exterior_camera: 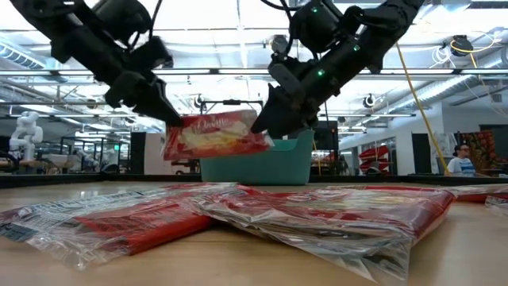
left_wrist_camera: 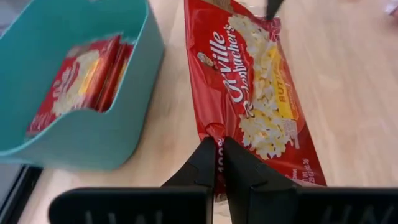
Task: Sort popcorn bags into baskets
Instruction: Put the red popcorn bag into the green bin
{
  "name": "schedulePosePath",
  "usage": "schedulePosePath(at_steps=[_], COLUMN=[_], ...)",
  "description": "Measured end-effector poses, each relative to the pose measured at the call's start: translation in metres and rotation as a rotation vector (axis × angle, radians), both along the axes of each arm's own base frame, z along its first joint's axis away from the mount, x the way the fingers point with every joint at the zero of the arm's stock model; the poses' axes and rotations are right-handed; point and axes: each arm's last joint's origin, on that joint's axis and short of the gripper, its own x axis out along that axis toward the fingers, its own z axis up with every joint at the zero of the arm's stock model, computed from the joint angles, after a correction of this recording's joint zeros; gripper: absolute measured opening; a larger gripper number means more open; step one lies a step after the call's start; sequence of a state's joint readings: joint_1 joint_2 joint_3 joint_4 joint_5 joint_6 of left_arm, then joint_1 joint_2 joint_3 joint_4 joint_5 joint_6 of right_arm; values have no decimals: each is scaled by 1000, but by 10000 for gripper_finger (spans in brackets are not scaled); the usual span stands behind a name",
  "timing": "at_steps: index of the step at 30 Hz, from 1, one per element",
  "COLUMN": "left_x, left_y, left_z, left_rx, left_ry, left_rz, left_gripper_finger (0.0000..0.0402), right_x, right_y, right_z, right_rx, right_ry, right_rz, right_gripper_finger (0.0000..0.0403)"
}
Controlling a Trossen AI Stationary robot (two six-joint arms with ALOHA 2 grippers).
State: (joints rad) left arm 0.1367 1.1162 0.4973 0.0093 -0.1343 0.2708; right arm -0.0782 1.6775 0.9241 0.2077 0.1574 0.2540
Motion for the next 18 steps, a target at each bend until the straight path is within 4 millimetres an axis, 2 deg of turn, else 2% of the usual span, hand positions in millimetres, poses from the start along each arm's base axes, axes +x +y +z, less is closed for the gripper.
schedulePosePath(at_steps=[4,8,12,18], left_x=[1,3,6,9], left_y=[-7,-11,-14,-17], left_z=[1,4,9,15], left_rx=[18,36,48,41], left_ry=[-6,-33,-89,-163], left_rz=[-33,-36,-55,-59], left_gripper_finger=[12,12,12,37], right_x=[-5,-14,-20,-21], right_y=[0,3,4,5], right_z=[-7,-15,-19,-20], right_rx=[-3,46,67,61], right_ry=[-104,-202,-260,-263], right_rz=[3,32,25,57], right_gripper_finger=[274,249,186,58])
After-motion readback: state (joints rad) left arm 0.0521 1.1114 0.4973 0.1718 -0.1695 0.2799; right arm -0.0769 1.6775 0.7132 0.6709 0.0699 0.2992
